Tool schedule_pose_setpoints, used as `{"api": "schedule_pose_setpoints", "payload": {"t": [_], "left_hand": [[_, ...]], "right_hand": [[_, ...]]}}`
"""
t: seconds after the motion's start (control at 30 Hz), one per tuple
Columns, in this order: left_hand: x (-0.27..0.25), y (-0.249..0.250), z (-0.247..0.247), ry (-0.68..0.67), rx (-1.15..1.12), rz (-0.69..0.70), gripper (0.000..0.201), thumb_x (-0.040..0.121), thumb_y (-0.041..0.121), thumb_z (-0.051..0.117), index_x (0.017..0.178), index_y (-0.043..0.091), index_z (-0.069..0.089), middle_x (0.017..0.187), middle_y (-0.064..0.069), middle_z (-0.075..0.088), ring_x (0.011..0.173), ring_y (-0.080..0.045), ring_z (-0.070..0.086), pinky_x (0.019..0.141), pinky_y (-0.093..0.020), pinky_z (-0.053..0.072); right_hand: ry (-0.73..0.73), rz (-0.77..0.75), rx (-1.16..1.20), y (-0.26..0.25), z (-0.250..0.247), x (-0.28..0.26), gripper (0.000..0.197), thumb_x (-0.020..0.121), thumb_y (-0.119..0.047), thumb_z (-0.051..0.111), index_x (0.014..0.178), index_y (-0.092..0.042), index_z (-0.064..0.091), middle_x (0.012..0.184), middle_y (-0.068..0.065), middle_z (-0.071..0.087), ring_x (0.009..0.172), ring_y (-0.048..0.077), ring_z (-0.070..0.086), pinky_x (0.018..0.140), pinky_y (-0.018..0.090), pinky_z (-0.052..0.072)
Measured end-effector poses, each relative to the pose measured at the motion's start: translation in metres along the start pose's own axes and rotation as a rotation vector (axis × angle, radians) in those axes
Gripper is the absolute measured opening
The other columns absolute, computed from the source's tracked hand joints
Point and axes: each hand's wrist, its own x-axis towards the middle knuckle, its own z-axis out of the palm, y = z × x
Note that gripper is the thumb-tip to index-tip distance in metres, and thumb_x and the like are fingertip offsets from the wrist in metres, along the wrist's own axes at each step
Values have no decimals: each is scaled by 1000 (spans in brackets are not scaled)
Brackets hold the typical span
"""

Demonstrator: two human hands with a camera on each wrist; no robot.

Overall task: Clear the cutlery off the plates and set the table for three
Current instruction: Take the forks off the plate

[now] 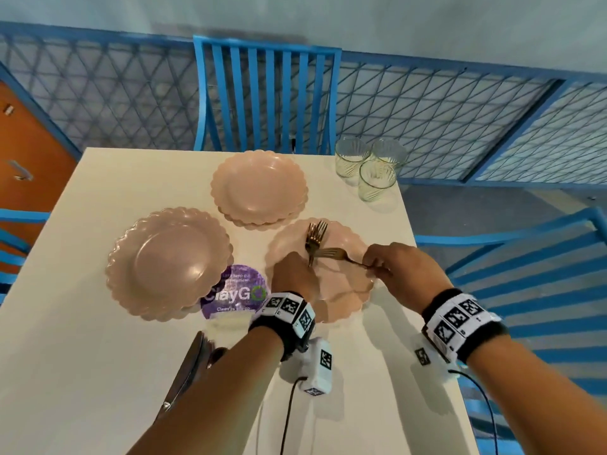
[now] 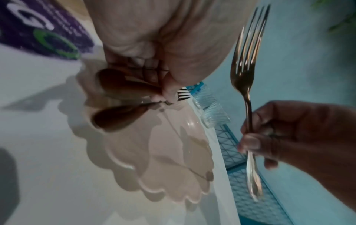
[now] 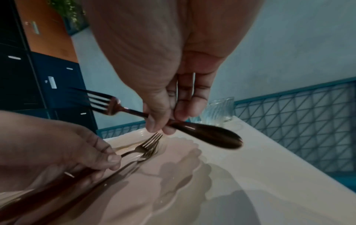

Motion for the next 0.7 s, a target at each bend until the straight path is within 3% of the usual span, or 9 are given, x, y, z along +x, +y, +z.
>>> {"api": "schedule_pose_setpoints", "payload": {"t": [0.1, 0.23, 0.33, 0.4, 0.47, 0.53, 0.63, 0.7], "left_hand": [[0, 6, 9, 18, -19, -50, 17, 93, 17, 64, 105, 7, 69, 107, -12, 74, 105, -31, 68, 79, -32, 50], [3, 9, 18, 57, -19, -44, 25, 88, 20, 72, 107, 6, 64, 108, -12, 71, 104, -32, 67, 82, -36, 53], [6, 7, 18, 85, 48, -38, 34, 86, 21, 74, 113, 6, 59, 112, -11, 69, 107, -32, 65, 89, -40, 54], [6, 6, 17, 104, 101, -36, 24, 91, 19, 67, 111, 7, 60, 110, -11, 70, 104, -31, 66, 82, -35, 53], [4, 7, 17, 93, 164, -23, 15, 96, 15, 57, 107, 6, 62, 106, -12, 70, 100, -31, 67, 72, -31, 46], [0, 10, 15, 77, 197, 1, 16, 98, 13, 53, 110, 5, 61, 107, -13, 69, 102, -32, 67, 73, -32, 45], [-11, 16, 8, 90, 125, 42, 16, 99, 11, 50, 110, 6, 60, 106, -15, 69, 100, -34, 66, 81, -37, 50], [-26, 18, 1, 106, 0, 71, 11, 99, 12, 51, 104, 10, 59, 100, -13, 70, 92, -32, 66, 81, -39, 54]], "right_hand": [[19, 93, 144, 5, 9, -14, 12, 88, -21, 70, 93, -32, 65, 82, -15, 68, 80, 14, 62, 72, 29, 50], [72, 175, 290, 5, 24, -25, 17, 86, -19, 74, 84, -32, 63, 73, -17, 67, 66, 0, 58, 58, 9, 39], [107, 232, 449, 2, 28, -31, 17, 85, -19, 76, 79, -29, 64, 69, -12, 68, 61, 1, 59, 55, 11, 45], [110, 282, 557, -3, 28, -34, 15, 85, -17, 76, 79, -27, 66, 69, -7, 70, 58, 6, 62, 52, 15, 48], [110, 315, 600, -6, 29, -35, 13, 85, -20, 76, 79, -27, 67, 71, -5, 72, 64, 7, 65, 61, 19, 52], [105, 346, 663, -6, 31, -36, 10, 87, -23, 74, 80, -26, 68, 72, -5, 74, 70, 8, 70, 71, 27, 56], [95, 389, 791, -7, 33, -37, 6, 89, -21, 72, 84, -21, 70, 72, -4, 76, 67, 10, 71, 74, 34, 59], [91, 411, 868, -13, 33, -39, 5, 90, -15, 71, 86, -14, 70, 71, 1, 76, 61, 11, 70, 67, 31, 59]]}}
